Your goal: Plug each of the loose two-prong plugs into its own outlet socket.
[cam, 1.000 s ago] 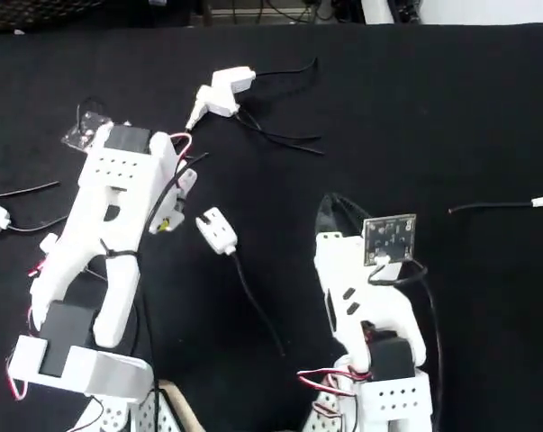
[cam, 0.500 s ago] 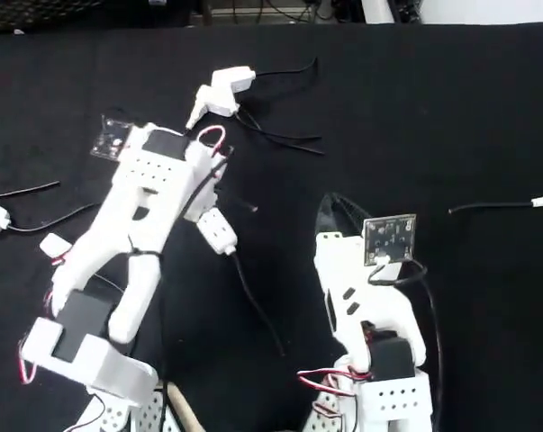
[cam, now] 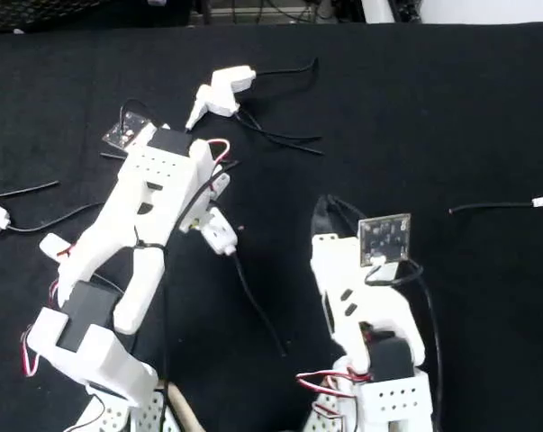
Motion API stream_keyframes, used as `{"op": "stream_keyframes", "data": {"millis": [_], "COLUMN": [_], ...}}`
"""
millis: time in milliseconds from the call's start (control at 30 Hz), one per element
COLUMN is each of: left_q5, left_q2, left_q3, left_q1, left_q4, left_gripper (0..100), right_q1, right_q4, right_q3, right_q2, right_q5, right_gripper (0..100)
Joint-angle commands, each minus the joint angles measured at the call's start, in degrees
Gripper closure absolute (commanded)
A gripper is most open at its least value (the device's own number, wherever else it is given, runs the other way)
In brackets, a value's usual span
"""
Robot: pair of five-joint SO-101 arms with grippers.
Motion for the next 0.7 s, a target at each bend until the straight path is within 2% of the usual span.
{"op": "stream_keyframes", "data": {"millis": [0,167,300,667], "left_q5": [-0.62,-0.70,-4.31,-2.20], "left_q2": [-1.23,0.00,0.26,-0.09], "left_q3": [-2.95,-2.86,-2.77,-2.24], "left_q1": [0.48,1.54,2.42,1.19], "left_q4": [-2.99,-5.89,-5.89,-2.55], "left_gripper": [97,97,97,97], "right_q1": [-0.88,-0.88,-0.88,-0.88], "right_q4": [0.09,0.09,0.00,-0.09], "right_q3": [1.54,1.54,1.54,1.54], "right_q2": [-4.88,-4.88,-4.88,-4.88], "right_q5": [0.35,0.35,0.35,0.35], "right_gripper": [98.6,98.6,98.6,98.6]}}
